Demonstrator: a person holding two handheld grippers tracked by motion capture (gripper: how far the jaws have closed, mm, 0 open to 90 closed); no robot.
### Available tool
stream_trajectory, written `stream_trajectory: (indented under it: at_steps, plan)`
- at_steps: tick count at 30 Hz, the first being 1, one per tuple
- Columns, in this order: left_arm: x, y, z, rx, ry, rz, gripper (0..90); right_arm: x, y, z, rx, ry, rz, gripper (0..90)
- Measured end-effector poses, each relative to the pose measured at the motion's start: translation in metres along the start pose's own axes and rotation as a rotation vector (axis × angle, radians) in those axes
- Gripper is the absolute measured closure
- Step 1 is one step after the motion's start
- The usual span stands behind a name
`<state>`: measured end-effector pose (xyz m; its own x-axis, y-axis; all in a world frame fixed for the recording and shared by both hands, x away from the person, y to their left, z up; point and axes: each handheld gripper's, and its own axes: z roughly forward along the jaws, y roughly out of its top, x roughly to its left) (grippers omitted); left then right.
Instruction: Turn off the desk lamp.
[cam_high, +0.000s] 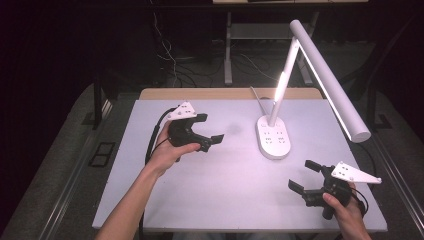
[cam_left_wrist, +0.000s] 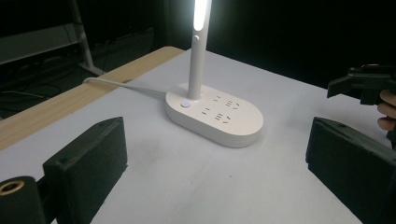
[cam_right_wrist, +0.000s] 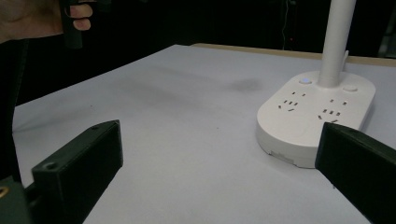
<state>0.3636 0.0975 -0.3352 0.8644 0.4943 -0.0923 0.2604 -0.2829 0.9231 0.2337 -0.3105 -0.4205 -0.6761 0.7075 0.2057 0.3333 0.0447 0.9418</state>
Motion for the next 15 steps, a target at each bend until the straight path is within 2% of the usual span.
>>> stream_trajectory:
  at_steps: [11, 15]
  plan:
    - [0.004, 0.009, 0.018, 0.013, -0.006, 0.007, 6.4, 0.000, 0.000, 0.000, 0.002, 0.001, 0.003, 0.7]
    - [0.006, 0.012, 0.025, 0.036, -0.010, 0.013, 6.4, 0.000, 0.000, 0.000, 0.003, 0.001, 0.000, 0.7]
